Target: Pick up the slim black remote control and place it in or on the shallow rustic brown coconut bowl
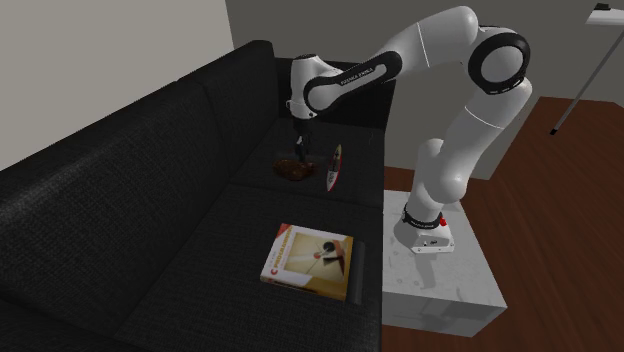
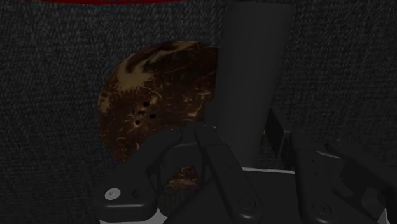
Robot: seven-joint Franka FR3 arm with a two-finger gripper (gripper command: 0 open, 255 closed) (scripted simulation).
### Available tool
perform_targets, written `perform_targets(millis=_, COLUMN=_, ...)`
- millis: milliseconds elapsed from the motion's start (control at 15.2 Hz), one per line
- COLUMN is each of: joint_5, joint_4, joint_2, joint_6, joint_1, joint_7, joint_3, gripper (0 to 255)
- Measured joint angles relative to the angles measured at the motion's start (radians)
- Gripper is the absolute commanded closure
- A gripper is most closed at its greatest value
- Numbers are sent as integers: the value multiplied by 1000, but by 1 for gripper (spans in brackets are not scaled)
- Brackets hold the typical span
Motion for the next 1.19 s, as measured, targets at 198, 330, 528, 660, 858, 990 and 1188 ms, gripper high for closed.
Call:
perform_targets(millis=198, joint_5=4, joint_4=71, joint_2=76, joint_6=1, joint_1=-21, joint_7=-69, joint_3=-44, gripper=255)
perform_targets(millis=330, joint_5=10, joint_4=96, joint_2=117, joint_6=15, joint_1=-28, joint_7=-95, joint_3=-59, gripper=255)
perform_targets(millis=528, joint_5=16, joint_4=87, joint_2=144, joint_6=50, joint_1=-28, joint_7=-105, joint_3=-62, gripper=255)
perform_targets(millis=660, joint_5=20, joint_4=67, joint_2=154, joint_6=79, joint_1=-27, joint_7=-108, joint_3=-62, gripper=255)
perform_targets(millis=858, joint_5=27, joint_4=51, joint_2=174, joint_6=115, joint_1=-27, joint_7=-116, joint_3=-65, gripper=255)
perform_targets(millis=990, joint_5=33, joint_4=42, joint_2=192, joint_6=140, joint_1=-25, joint_7=-121, joint_3=-65, gripper=255)
perform_targets(millis=1188, joint_5=34, joint_4=37, joint_2=193, joint_6=149, joint_1=-26, joint_7=-123, joint_3=-65, gripper=255)
